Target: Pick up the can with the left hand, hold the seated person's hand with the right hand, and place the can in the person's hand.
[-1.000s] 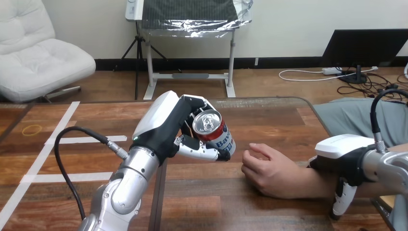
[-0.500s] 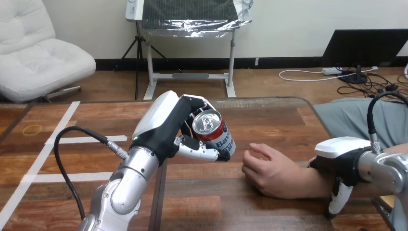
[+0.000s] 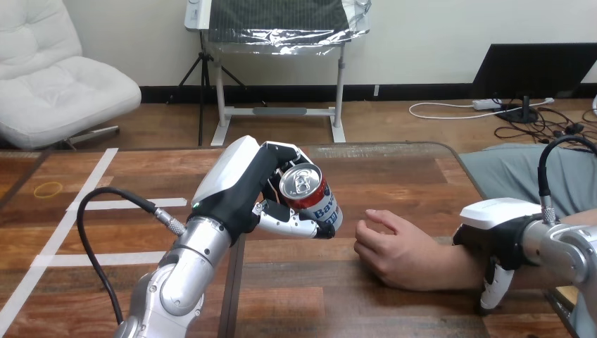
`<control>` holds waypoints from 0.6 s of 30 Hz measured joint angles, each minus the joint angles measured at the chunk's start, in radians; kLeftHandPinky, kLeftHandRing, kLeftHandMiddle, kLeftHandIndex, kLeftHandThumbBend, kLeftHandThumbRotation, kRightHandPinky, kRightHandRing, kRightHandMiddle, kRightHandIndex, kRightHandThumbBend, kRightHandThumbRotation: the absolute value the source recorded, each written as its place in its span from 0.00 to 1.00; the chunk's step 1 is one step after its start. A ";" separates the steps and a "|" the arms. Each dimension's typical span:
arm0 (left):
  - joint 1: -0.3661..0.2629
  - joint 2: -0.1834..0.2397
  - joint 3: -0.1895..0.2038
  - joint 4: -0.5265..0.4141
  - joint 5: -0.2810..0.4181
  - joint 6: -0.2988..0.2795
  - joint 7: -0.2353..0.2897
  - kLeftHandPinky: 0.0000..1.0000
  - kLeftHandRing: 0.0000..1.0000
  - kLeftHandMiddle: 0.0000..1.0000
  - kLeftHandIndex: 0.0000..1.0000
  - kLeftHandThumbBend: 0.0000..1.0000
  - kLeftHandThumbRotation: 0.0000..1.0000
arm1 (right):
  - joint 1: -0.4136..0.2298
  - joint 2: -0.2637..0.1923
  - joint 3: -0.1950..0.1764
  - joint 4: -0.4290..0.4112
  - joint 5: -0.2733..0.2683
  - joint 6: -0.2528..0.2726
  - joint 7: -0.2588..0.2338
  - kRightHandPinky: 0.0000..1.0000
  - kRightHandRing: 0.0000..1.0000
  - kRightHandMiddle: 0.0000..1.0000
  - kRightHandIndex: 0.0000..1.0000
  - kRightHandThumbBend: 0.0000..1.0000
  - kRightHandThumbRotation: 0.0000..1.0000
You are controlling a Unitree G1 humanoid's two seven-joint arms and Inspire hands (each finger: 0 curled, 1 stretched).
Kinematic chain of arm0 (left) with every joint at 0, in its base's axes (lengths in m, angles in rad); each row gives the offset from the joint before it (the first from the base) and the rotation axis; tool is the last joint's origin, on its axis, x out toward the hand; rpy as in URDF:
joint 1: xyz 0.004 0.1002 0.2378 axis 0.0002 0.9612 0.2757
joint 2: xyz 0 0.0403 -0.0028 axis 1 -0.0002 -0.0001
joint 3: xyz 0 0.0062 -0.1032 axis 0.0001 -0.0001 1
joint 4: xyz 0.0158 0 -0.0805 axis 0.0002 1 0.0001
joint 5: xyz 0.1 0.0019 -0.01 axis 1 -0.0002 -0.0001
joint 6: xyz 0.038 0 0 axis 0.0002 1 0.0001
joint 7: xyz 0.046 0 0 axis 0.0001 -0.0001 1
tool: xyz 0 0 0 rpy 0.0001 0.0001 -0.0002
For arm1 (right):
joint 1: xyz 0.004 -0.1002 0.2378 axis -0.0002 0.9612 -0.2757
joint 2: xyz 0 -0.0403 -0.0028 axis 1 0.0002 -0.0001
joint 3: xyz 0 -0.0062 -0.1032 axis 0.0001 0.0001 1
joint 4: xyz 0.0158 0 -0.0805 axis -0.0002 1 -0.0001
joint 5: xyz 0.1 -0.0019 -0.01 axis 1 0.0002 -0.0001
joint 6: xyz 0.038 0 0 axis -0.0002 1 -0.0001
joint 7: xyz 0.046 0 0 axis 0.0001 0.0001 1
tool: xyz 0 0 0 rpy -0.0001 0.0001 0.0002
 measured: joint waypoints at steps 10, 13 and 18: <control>0.000 0.001 0.001 -0.001 0.000 0.000 0.000 0.32 0.38 0.45 0.49 0.63 0.00 | -0.004 0.017 0.002 0.017 -0.003 0.005 -0.017 0.38 0.50 0.61 0.53 0.70 0.02; 0.000 0.001 0.001 -0.001 0.000 0.000 0.000 0.32 0.38 0.45 0.49 0.63 0.00 | -0.005 0.019 0.007 0.020 -0.009 0.009 -0.018 0.38 0.50 0.61 0.53 0.70 0.02; 0.000 0.002 0.001 -0.001 0.000 0.000 0.000 0.32 0.38 0.45 0.49 0.63 0.00 | -0.013 0.020 0.022 0.023 -0.016 0.027 -0.017 0.37 0.49 0.60 0.53 0.69 0.01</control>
